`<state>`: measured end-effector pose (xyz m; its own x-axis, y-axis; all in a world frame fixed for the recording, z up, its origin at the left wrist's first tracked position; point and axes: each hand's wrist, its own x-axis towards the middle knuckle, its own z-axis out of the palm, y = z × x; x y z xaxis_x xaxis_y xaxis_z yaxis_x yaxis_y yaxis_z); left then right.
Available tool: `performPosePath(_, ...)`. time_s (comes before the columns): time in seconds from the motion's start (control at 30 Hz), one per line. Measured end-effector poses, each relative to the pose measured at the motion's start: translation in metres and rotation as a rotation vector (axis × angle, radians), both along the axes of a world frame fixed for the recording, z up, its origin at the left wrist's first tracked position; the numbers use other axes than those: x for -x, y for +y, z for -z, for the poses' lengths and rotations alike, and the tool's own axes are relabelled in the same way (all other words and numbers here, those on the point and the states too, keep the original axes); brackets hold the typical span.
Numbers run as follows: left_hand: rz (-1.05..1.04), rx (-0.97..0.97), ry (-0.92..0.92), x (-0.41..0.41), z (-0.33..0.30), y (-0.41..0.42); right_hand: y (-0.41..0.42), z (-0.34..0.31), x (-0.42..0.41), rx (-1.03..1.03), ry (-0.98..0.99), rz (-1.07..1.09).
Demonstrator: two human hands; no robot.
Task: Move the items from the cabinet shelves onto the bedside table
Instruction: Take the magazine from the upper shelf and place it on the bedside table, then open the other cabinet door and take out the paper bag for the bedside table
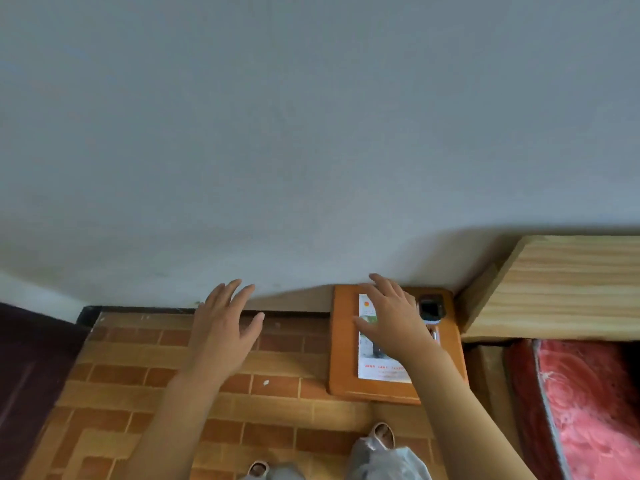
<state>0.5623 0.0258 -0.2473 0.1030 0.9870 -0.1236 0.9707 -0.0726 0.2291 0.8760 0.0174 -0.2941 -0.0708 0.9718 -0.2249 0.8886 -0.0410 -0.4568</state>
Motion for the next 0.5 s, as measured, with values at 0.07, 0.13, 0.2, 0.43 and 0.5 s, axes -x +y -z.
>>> performPosePath(0.07,-0.058,-0.015,-0.033,0.023,-0.004,-0.01,0.003,-0.011,0.023,-0.007,-0.012,-0.05)
performPosePath(0.13,-0.098,-0.03,-0.051,0.048,-0.009,-0.019,0.006,-0.022,0.047,-0.021,-0.021,-0.082)
performPosePath(0.2,-0.136,-0.043,-0.057,0.076,-0.012,-0.029,0.008,-0.027,0.075,-0.045,-0.026,-0.119)
performPosePath(0.43,-0.256,-0.036,-0.001,0.207,-0.015,-0.089,-0.012,-0.041,0.211,-0.054,-0.046,-0.263)
performPosePath(0.5,-0.296,-0.061,0.005,0.245,-0.019,-0.11,-0.023,-0.045,0.256,-0.042,-0.048,-0.314)
